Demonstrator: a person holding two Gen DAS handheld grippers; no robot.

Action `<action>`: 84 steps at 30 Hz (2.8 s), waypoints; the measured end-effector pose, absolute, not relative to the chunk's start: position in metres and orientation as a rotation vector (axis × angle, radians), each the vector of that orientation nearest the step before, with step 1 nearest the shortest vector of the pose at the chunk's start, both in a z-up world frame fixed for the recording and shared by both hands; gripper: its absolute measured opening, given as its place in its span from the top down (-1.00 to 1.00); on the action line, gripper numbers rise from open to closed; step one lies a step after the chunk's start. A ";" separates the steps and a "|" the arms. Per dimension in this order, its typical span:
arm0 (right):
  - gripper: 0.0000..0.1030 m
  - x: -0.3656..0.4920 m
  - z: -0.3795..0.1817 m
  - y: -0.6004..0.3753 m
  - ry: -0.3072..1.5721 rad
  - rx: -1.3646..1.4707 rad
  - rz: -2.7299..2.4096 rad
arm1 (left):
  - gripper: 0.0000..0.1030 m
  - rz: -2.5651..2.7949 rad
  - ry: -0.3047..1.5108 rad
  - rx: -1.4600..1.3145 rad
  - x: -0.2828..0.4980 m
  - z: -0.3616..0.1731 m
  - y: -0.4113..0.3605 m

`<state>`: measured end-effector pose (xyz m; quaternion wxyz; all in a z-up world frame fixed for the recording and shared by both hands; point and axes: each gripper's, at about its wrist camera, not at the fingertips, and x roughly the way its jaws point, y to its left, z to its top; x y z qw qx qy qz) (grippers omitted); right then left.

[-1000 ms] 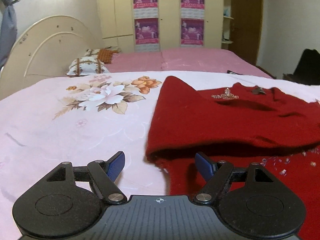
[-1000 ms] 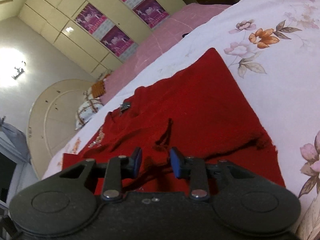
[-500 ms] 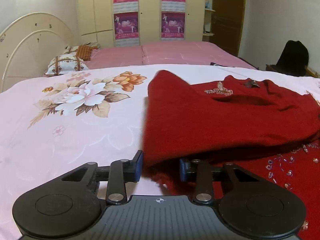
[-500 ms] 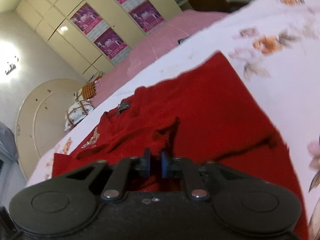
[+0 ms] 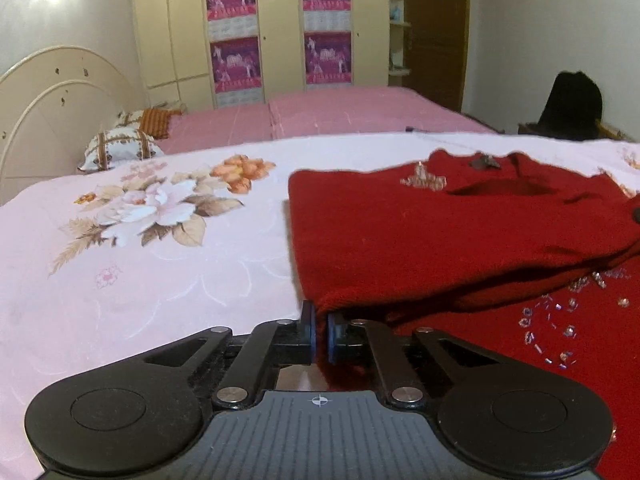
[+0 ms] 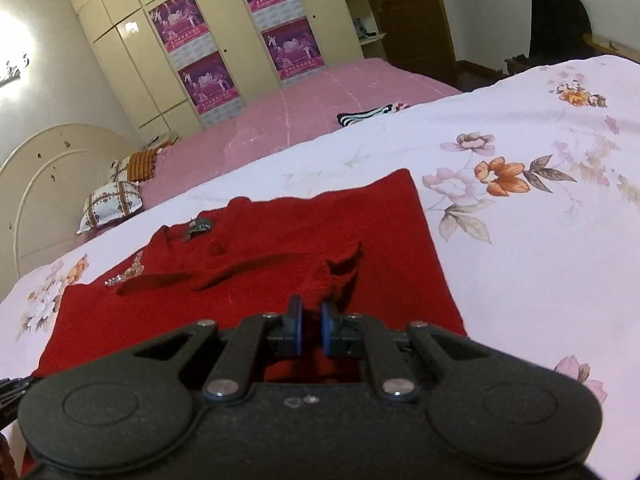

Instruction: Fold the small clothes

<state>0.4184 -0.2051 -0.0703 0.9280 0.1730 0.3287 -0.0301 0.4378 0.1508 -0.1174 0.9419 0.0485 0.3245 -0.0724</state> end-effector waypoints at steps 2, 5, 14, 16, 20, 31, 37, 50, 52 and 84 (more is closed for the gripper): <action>0.81 0.414 -0.065 -0.204 0.655 0.349 -0.054 | 0.90 -0.149 0.650 0.112 0.434 -0.116 0.151; 0.81 0.410 -0.059 -0.201 0.626 0.299 -0.059 | 0.92 -0.152 0.663 0.133 0.430 -0.120 0.151; 0.81 0.413 -0.076 -0.214 0.669 0.328 -0.085 | 0.92 -0.140 0.682 0.182 0.430 -0.121 0.146; 0.81 0.418 -0.086 -0.216 0.694 0.316 -0.094 | 0.91 -0.138 0.695 0.222 0.430 -0.119 0.141; 0.63 0.417 -0.087 -0.223 0.684 0.331 -0.087 | -0.34 -0.090 0.687 0.291 0.419 -0.112 0.145; 0.60 0.413 -0.074 -0.148 0.626 0.072 0.098 | -0.48 -0.303 0.640 0.107 0.452 -0.097 0.091; 0.76 0.417 -0.084 -0.169 0.685 0.129 -0.058 | -0.58 -0.289 0.706 0.033 0.455 -0.111 0.107; 0.67 0.488 -0.091 -0.119 0.690 0.153 0.088 | -0.61 -0.276 0.717 0.036 0.556 -0.127 0.114; 0.67 0.485 -0.090 -0.119 0.688 0.146 0.089 | -0.60 -0.270 0.723 0.038 0.552 -0.118 0.114; 0.61 0.445 -0.089 -0.215 0.626 0.070 -0.069 | -0.83 -0.222 0.702 0.087 0.521 -0.124 0.093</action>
